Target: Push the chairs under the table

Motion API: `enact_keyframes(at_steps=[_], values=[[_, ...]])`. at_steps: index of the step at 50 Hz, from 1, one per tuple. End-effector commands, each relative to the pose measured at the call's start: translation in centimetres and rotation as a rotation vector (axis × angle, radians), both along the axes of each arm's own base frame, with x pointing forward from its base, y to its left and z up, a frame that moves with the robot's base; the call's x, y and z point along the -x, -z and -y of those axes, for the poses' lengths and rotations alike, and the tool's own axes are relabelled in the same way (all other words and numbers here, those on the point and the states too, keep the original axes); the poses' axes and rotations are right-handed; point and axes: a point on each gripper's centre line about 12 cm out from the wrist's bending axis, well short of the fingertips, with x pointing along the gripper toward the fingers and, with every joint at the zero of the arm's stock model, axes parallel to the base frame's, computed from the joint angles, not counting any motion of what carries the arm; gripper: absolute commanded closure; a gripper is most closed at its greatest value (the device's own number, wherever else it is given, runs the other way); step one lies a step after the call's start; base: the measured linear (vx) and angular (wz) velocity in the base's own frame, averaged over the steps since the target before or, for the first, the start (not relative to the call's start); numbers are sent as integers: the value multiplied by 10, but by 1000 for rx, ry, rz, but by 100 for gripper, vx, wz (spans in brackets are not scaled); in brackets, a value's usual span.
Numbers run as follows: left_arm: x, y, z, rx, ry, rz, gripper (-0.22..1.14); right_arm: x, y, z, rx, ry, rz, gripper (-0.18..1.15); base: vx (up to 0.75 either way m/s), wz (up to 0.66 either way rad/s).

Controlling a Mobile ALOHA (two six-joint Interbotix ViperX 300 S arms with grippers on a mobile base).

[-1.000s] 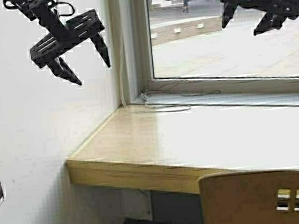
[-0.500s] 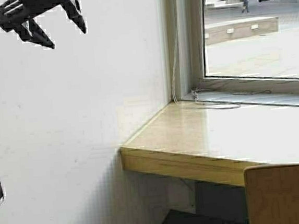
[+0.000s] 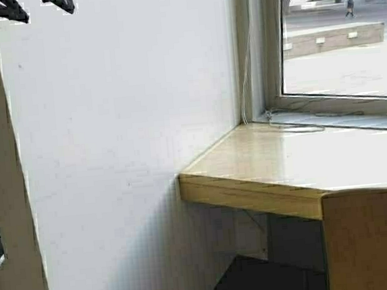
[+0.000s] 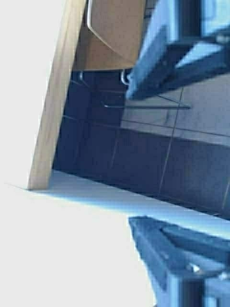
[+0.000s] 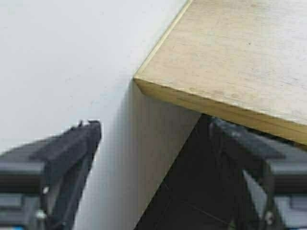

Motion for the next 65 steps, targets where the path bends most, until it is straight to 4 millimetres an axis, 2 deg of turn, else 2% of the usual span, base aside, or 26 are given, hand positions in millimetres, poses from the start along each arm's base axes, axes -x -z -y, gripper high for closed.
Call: enact_keyframes(at_steps=[1,14,33,42,53,65], values=[[-9,-1,-11,21,-62,29,-10,-7,-21,0,-12,7,69,-2,-33,5],[-13,2,-14,23,-81,34,-10,-9,-24,3,17,3,86,-2,-34,13],[-21,13,-12,-3,-76,14,-10,-2,-14,2,24,-9,41,-2,-28,27],[-23,9,-12,11,-81,30,-10,0,-15,2,24,-9,46,-2,-37,23],[-22,13,-12,13,-84,16,-10,-2,-25,2,18,-9,72,-2,-36,-4],[-24,23,-11,4,-85,-14,-10,-12,-16,-1,27,-9,48,-2,-38,-20]])
